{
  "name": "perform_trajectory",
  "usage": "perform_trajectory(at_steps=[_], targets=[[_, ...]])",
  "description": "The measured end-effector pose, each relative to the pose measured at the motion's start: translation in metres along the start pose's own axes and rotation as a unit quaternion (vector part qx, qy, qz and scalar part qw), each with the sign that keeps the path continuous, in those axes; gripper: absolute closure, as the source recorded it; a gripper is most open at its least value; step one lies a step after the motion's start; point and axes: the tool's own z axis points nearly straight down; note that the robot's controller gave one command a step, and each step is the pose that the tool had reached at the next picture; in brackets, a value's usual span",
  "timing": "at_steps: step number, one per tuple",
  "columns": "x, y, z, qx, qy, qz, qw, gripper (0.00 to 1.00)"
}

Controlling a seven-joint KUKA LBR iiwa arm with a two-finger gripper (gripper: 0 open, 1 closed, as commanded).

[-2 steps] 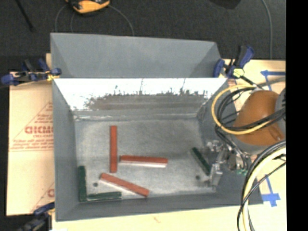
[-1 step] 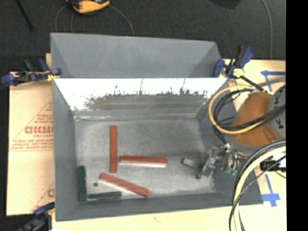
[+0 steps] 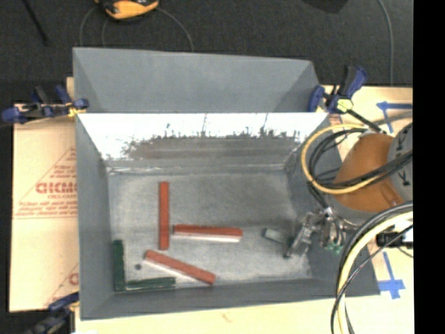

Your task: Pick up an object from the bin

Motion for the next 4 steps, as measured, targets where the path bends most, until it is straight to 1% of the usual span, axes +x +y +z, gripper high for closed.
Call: perform_trajectory(at_steps=[1, 2, 3, 4], targets=[[-0.016, -0.012, -0.113, 0.0, -0.0021, 0.006, 1.0, 1.0], [-0.016, -0.012, -0.113, 0.0, -0.0021, 0.006, 1.0, 1.0], [-0.007, 0.021, -0.174, 0.0, -0.0022, -0.002, 1.0, 1.0], [-0.007, 0.02, -0.174, 0.0, -0.0023, -0.003, 1.0, 0.0]])
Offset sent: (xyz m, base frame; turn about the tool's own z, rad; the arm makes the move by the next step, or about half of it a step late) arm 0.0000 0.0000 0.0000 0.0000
